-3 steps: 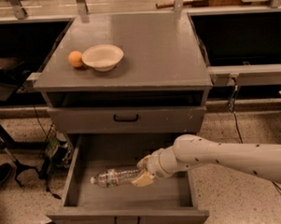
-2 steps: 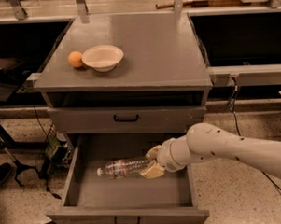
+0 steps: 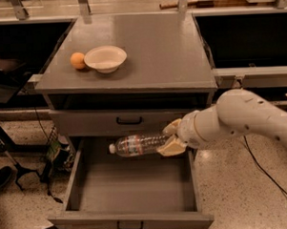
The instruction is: Pick water bottle from middle drawer and place on counter
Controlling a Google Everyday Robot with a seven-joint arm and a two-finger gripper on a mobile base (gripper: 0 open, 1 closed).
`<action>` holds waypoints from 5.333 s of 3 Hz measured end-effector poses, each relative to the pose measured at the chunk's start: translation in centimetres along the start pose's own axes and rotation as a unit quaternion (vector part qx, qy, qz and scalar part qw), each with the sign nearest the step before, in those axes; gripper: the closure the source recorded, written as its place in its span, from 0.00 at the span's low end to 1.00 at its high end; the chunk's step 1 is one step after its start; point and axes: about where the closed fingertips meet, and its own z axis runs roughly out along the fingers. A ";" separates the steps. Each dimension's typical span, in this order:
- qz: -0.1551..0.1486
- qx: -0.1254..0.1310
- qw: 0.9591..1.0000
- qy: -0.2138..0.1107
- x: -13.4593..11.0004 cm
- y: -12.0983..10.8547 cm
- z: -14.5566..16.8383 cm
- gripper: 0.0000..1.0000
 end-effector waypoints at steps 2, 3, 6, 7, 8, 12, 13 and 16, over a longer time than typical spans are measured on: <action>0.004 0.049 0.998 -0.030 -3.7 -5.5 -9.7 1.00; 0.020 0.060 0.997 -0.051 -4.5 -7.7 -13.4 1.00; 0.124 0.091 0.976 -0.157 -9.5 -15.5 -16.5 1.00; 0.159 0.106 0.967 -0.167 -11.1 -17.2 -15.2 1.00; 0.180 0.126 0.965 -0.143 -12.4 -18.3 -13.7 1.00; 0.264 0.186 0.945 -0.052 -12.7 -21.1 -8.4 0.82; 0.280 0.193 0.939 -0.042 -12.4 -21.2 -7.8 0.58; 0.288 0.191 0.938 -0.023 -12.0 -21.1 -7.0 0.00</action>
Offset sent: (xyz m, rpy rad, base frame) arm 0.0367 -0.0912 0.1623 0.0752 -0.1343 -0.1150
